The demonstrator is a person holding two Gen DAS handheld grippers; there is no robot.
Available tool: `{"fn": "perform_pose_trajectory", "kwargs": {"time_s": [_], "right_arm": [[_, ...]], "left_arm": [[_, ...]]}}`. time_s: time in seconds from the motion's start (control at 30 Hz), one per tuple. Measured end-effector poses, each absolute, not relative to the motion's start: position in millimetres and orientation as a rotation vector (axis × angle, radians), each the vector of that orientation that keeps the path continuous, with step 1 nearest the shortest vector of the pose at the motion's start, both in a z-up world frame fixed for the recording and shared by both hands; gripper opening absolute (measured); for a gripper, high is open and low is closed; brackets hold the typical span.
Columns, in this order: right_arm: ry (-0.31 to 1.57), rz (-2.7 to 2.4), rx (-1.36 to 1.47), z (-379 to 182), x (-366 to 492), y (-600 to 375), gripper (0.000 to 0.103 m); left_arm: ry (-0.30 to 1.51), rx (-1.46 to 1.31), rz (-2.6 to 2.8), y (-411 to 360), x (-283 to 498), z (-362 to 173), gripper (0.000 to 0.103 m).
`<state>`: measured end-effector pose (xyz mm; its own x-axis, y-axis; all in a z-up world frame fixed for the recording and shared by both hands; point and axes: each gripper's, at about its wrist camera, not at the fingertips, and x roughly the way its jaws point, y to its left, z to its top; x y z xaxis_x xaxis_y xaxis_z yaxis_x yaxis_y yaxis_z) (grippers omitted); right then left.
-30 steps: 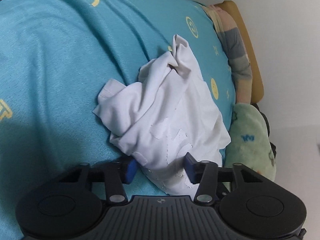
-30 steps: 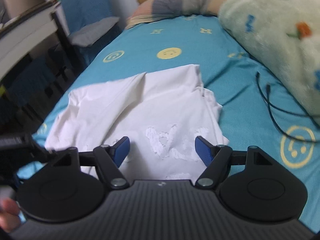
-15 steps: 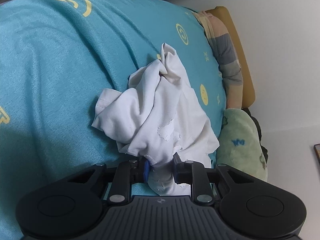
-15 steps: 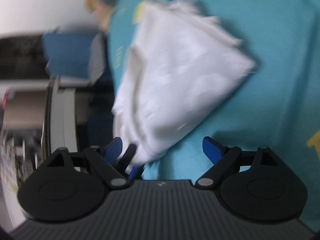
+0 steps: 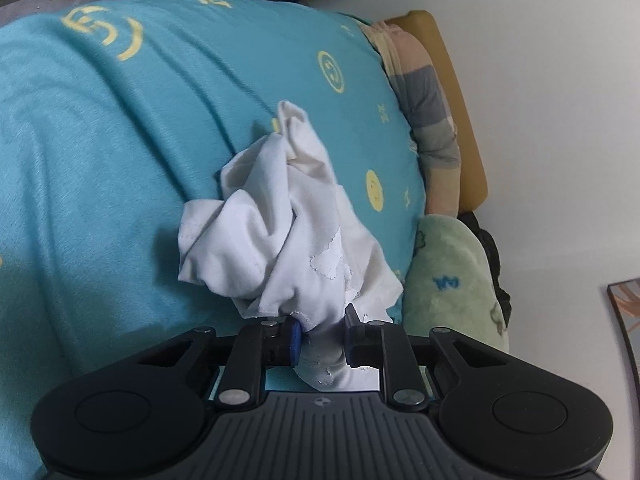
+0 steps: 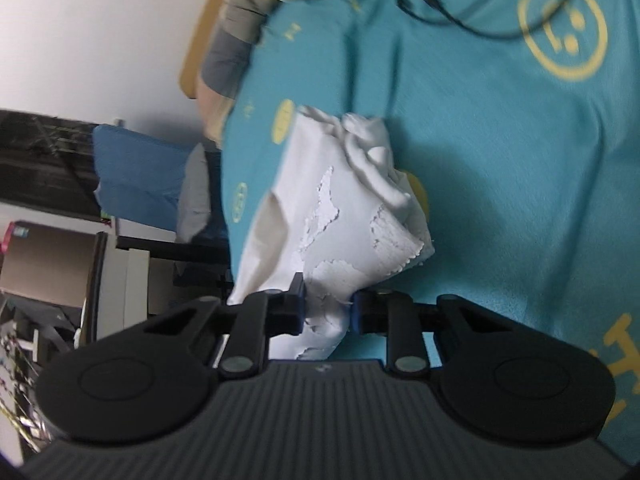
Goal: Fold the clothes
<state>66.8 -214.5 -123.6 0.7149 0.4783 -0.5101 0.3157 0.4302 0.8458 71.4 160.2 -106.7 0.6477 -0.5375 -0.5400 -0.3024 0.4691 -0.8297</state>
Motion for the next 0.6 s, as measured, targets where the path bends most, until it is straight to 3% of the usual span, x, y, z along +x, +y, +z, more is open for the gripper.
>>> {"fn": "perform_pose_trajectory", "kwargs": {"time_s": [0.3,0.6], "right_arm": [[0.679,0.152,1.146,-40.8,19.2,-264.1,0.023],[0.58,0.015,1.155,13.9,-27.9,-371.5,0.023]], "left_arm": [[0.941,-1.038,-0.333,122.5,67.4,-21.4,0.021],[1.044,-0.904,-0.518,-13.4,88.4,26.2,0.021]]}}
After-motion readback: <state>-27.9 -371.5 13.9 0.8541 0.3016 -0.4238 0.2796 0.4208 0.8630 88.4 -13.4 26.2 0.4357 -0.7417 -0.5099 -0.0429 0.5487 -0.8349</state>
